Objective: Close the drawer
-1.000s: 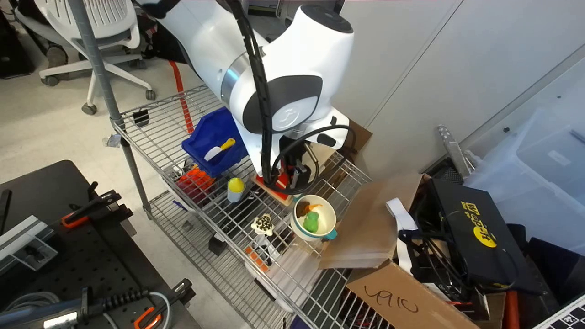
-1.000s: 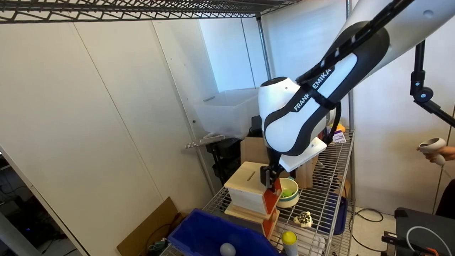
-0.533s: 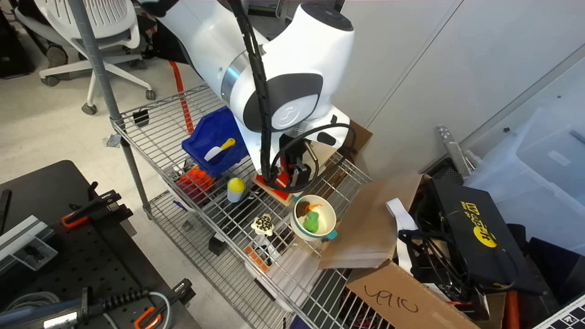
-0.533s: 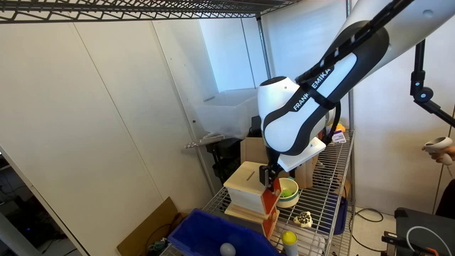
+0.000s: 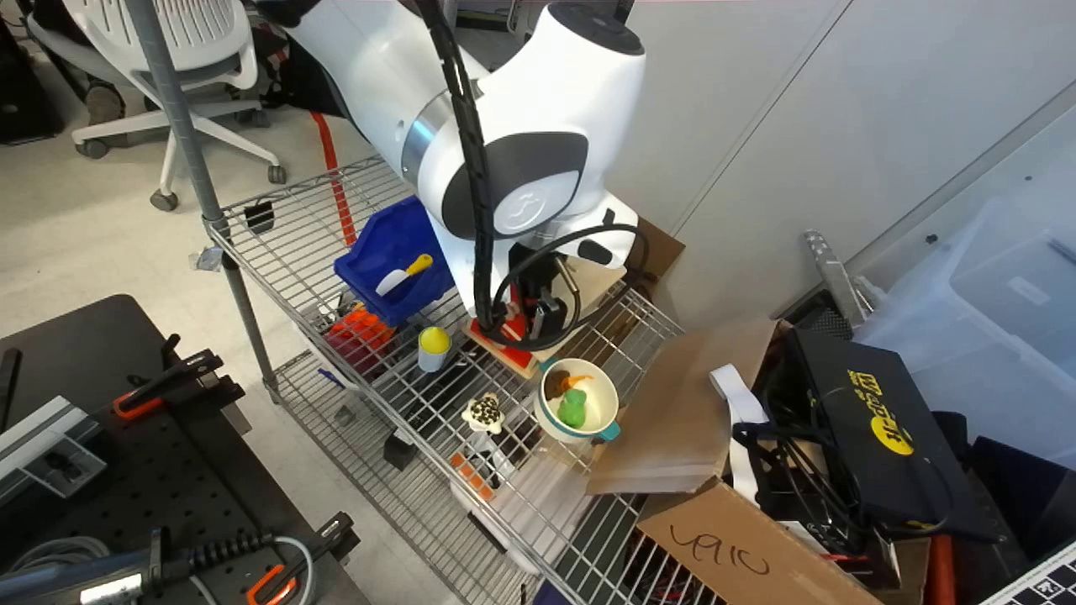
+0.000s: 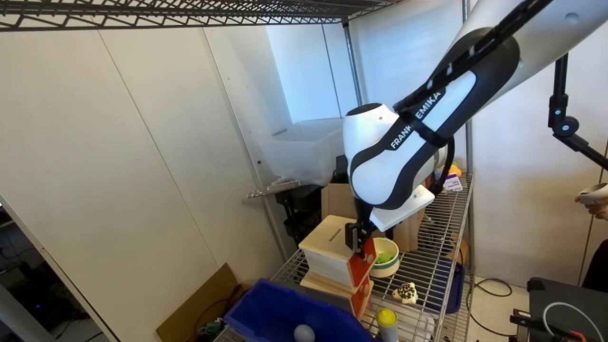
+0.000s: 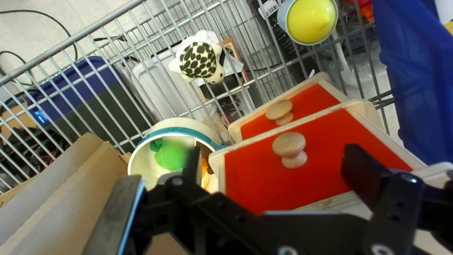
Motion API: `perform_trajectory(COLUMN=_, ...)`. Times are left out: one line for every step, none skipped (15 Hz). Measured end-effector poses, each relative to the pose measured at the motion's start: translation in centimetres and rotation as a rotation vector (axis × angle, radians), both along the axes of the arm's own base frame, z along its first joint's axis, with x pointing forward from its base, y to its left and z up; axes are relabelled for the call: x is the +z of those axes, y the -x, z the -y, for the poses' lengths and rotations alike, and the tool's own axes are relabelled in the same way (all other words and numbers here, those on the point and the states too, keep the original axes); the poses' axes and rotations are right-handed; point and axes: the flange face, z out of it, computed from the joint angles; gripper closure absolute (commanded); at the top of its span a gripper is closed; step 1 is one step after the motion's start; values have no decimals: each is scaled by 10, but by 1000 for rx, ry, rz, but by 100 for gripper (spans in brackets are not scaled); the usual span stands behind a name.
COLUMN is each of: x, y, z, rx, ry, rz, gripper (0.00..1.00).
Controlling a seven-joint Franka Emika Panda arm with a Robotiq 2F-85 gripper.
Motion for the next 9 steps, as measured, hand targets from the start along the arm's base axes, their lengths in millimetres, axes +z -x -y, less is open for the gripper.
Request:
perform_trajectory(x=-1, y=1, z=-1, rx=0, ry=-2, rz=-2, gripper=0)
perform_trajectory(x=-3, y=2, z=-3, rx=1, ry=-4, rz=-6, gripper=0)
perform_trajectory(x=-4, y=4, z=-4, rx=2, ry=-6, rz=-10, gripper=0)
perform_trajectory(x=-6, y=6, z=-5, rx=2, ry=-7, rz=-14, gripper=0)
perform_trajectory(x=-7, y=8, z=-6, rx=2, ry=-10, rz=-17, gripper=0)
perform_trajectory(x=-8, y=12, z=-7, rx=0, ry=-13, rz=-20, gripper=0)
perform_trajectory(x=-9, y=15, z=-7, rx=-1, ry=-16, rz=-23, gripper=0)
perform_trajectory(x=-10, y=17, z=-7, rx=-5, ry=-19, rz=-25, gripper=0)
perform_trajectory(x=-10, y=20, z=-7, rx=-8, ry=-22, rz=-23, gripper=0)
